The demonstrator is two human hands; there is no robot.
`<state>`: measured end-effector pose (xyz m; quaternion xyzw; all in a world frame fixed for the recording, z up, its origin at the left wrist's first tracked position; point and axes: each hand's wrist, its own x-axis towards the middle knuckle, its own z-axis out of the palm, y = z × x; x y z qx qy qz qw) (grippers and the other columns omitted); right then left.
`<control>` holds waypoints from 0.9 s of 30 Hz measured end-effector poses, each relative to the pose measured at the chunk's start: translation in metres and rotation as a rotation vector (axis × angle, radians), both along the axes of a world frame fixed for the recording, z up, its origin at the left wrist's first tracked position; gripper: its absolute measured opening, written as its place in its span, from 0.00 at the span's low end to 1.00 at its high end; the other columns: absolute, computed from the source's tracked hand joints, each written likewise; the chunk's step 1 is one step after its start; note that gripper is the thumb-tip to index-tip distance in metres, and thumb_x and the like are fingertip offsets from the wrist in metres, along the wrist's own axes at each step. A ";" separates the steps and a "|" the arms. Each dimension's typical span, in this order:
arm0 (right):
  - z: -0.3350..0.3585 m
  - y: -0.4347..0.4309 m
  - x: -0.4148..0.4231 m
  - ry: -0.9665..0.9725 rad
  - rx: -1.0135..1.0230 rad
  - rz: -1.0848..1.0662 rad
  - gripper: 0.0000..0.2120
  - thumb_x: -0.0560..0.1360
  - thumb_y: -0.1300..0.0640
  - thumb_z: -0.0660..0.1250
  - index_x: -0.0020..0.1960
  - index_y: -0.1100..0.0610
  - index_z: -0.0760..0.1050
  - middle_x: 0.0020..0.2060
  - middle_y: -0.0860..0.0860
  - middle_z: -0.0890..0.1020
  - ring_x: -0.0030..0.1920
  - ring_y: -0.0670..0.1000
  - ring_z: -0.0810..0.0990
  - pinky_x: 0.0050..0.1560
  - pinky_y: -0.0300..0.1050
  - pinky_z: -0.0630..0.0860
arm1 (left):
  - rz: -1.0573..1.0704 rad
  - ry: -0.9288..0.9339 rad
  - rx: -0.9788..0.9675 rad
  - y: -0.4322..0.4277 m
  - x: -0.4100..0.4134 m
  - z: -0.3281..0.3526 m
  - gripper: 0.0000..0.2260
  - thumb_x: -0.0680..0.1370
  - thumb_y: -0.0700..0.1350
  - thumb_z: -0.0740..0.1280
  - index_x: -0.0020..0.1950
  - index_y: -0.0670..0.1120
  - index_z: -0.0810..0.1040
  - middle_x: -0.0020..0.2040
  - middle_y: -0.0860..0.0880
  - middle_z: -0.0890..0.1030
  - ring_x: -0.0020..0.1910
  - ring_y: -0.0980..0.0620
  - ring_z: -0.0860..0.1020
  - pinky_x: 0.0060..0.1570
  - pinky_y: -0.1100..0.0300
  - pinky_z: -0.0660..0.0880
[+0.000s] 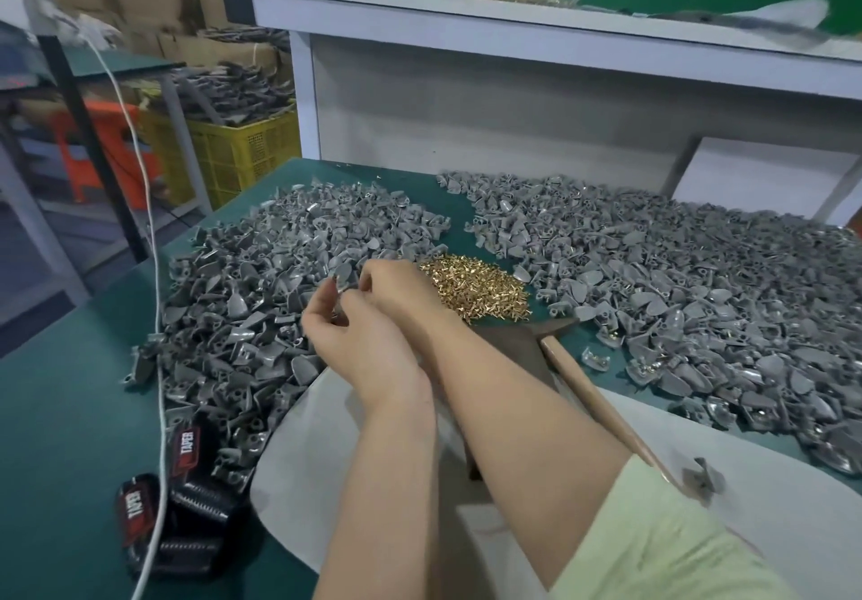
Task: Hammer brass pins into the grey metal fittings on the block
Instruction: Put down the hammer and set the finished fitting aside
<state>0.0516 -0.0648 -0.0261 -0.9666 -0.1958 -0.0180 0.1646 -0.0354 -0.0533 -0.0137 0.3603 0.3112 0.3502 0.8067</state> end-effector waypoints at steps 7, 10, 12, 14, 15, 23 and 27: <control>0.039 -0.066 -0.010 0.371 0.681 -0.043 0.07 0.77 0.61 0.65 0.54 0.59 0.78 0.40 0.52 0.82 0.37 0.47 0.78 0.40 0.39 0.76 | -0.139 -0.013 0.124 -0.008 0.003 -0.004 0.12 0.78 0.36 0.60 0.58 0.48 0.74 0.61 0.47 0.74 0.43 0.62 0.74 0.37 0.77 0.68; 0.045 -0.093 -0.022 0.446 0.772 0.000 0.04 0.76 0.63 0.65 0.46 0.56 0.77 0.35 0.52 0.81 0.35 0.48 0.77 0.41 0.41 0.75 | -0.296 -0.022 0.348 -0.015 0.001 -0.003 0.12 0.79 0.39 0.63 0.61 0.50 0.76 0.61 0.49 0.75 0.44 0.68 0.75 0.43 0.76 0.69; 0.048 -0.106 -0.030 0.461 0.753 0.014 0.03 0.76 0.63 0.66 0.45 0.57 0.78 0.35 0.53 0.81 0.34 0.48 0.76 0.38 0.39 0.75 | -0.410 -0.049 0.495 -0.020 0.000 -0.001 0.11 0.79 0.40 0.64 0.60 0.49 0.78 0.58 0.49 0.79 0.49 0.65 0.76 0.51 0.71 0.72; 0.052 -0.115 -0.037 0.464 0.700 0.018 0.02 0.75 0.61 0.67 0.44 0.57 0.78 0.33 0.52 0.80 0.32 0.46 0.75 0.34 0.37 0.73 | -0.474 -0.047 0.616 -0.024 -0.002 -0.002 0.10 0.79 0.39 0.64 0.58 0.46 0.79 0.54 0.50 0.81 0.52 0.57 0.78 0.55 0.66 0.73; 0.054 -0.118 -0.038 0.474 0.689 0.015 0.01 0.75 0.61 0.68 0.44 0.58 0.77 0.32 0.51 0.80 0.31 0.46 0.75 0.33 0.36 0.73 | -0.479 -0.044 0.652 -0.024 -0.003 -0.002 0.09 0.79 0.39 0.65 0.57 0.45 0.80 0.51 0.51 0.81 0.51 0.56 0.78 0.54 0.66 0.73; 0.047 -0.077 -0.028 0.253 0.552 0.013 0.19 0.78 0.62 0.62 0.69 0.53 0.69 0.50 0.52 0.79 0.45 0.50 0.78 0.50 0.46 0.77 | -0.280 -0.039 0.218 -0.013 -0.003 -0.003 0.07 0.80 0.41 0.63 0.46 0.51 0.76 0.40 0.53 0.79 0.39 0.58 0.79 0.46 0.61 0.77; 0.034 -0.070 -0.007 0.110 0.166 -0.083 0.24 0.76 0.63 0.64 0.71 0.50 0.67 0.63 0.55 0.76 0.53 0.52 0.77 0.53 0.43 0.72 | -0.260 -0.052 0.165 -0.011 -0.003 -0.001 0.07 0.80 0.41 0.64 0.47 0.51 0.78 0.41 0.53 0.80 0.42 0.57 0.79 0.50 0.61 0.76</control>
